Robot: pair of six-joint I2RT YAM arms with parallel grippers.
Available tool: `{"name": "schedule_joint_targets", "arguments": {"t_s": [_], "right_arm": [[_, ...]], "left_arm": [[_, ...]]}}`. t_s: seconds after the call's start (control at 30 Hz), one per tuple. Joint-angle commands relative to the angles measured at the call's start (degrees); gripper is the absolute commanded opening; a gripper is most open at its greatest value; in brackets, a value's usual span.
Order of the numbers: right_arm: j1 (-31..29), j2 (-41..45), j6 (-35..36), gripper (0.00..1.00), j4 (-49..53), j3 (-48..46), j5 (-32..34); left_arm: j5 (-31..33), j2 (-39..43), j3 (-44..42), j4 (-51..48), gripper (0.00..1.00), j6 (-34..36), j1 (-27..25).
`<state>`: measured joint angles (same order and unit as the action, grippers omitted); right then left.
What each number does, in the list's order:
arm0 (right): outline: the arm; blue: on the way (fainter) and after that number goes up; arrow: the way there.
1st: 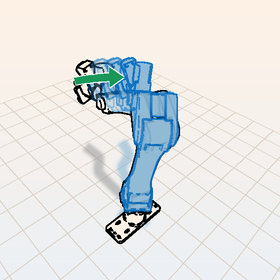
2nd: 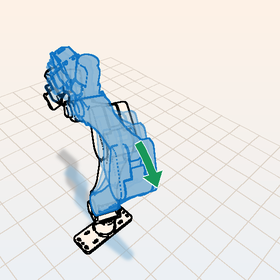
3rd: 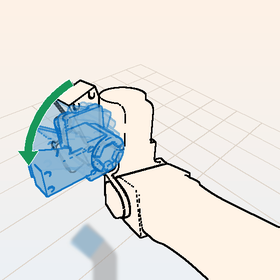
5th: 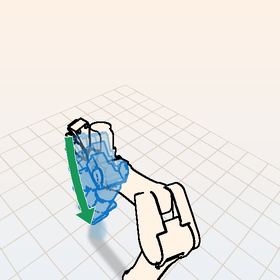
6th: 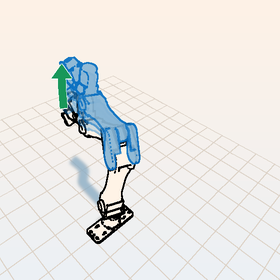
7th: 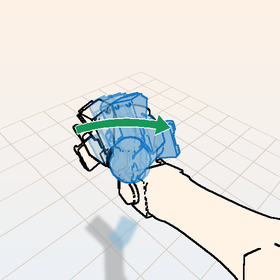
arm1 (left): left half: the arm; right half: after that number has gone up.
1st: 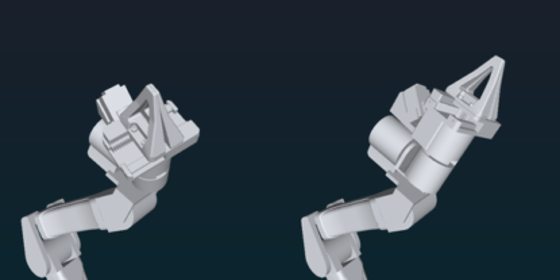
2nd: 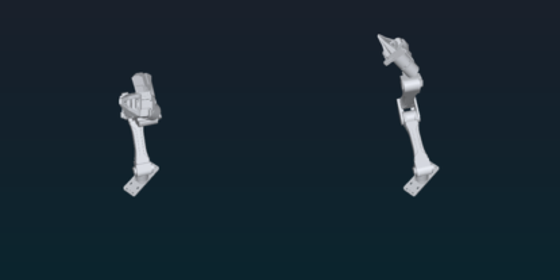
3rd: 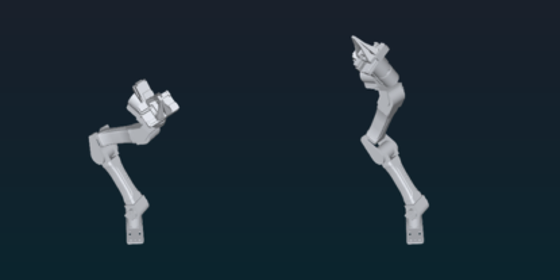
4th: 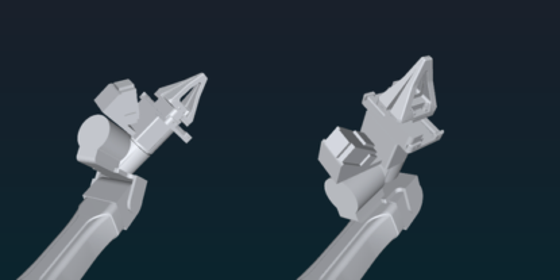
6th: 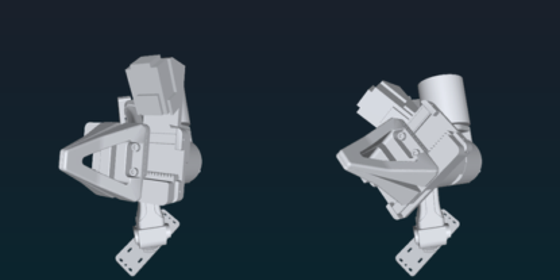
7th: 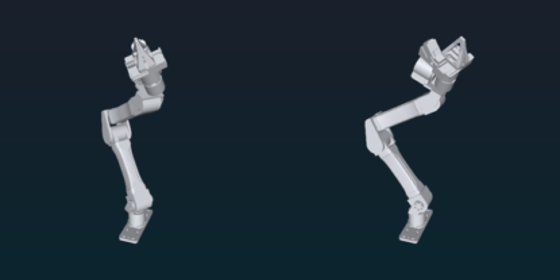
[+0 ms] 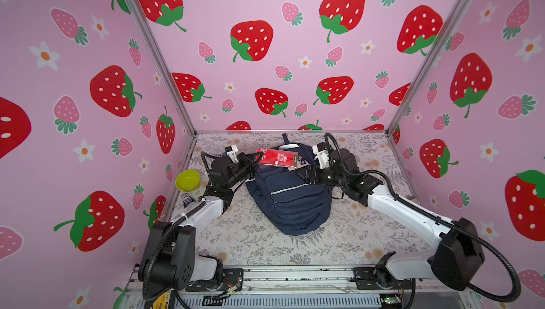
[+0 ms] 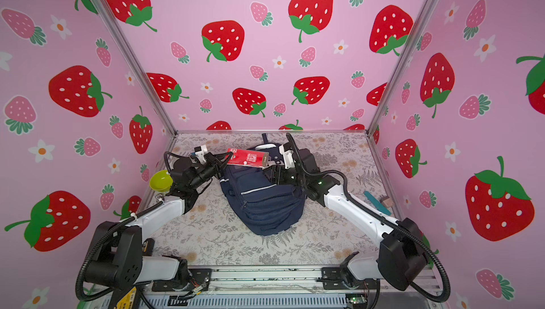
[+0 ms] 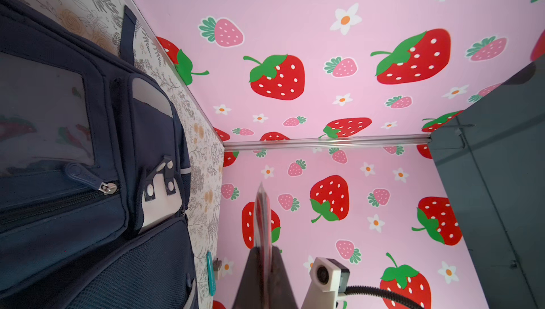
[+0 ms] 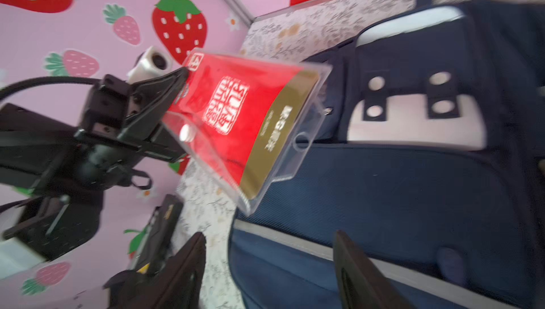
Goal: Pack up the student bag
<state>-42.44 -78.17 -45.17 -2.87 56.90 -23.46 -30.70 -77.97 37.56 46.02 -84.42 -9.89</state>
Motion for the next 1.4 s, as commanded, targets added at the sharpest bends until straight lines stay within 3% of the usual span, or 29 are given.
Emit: {"name": "schedule_joint_targets", "arguments": {"t_s": [0.0,0.2,0.27,0.4,0.7,0.73,0.83,0.97,1.13,1.37], "right_arm": [[0.1,-2.0,-11.5,0.67,-17.9,-0.6,-10.9],[1.3,-8.0,-20.8,0.53,-29.5,-0.2,-10.4],[1.5,-9.8,-22.1,0.43,-30.2,0.8,-9.5],[1.7,-11.6,-23.2,0.21,-30.5,2.0,-8.7],[4.9,-8.2,-20.5,0.0,-26.7,1.5,-9.5],[5.6,-7.7,-20.2,0.0,-26.0,1.5,-9.6],[8.3,-5.6,-17.8,0.0,-21.5,1.4,-9.8],[13.1,-1.8,-13.5,0.0,-12.5,1.3,-10.0],[20.7,5.2,-4.1,0.0,4.6,0.4,-9.9],[32.0,16.5,4.7,0.0,23.4,-2.5,-14.0]], "left_arm": [[1.7,1.9,-0.9,7.8,0.0,-3.3,-0.3],[2.5,3.0,-2.1,8.7,0.0,-3.4,-1.2],[2.7,3.3,-2.4,9.0,0.0,-3.3,-1.6],[2.8,3.7,-3.1,8.8,0.0,-2.8,-2.0],[-0.6,3.1,-2.8,2.5,0.0,1.9,-2.2],[-2.0,2.9,-1.6,-0.3,0.02,3.7,-2.3],[-6.6,2.4,4.4,-15.2,0.3,12.9,-3.8],[-4.1,4.7,12.1,-37.4,0.47,28.3,-6.4],[1.7,4.5,22.3,-57.8,0.51,47.0,-12.1],[10.1,-5.3,36.7,-80.1,0.52,68.9,-26.2]]}}
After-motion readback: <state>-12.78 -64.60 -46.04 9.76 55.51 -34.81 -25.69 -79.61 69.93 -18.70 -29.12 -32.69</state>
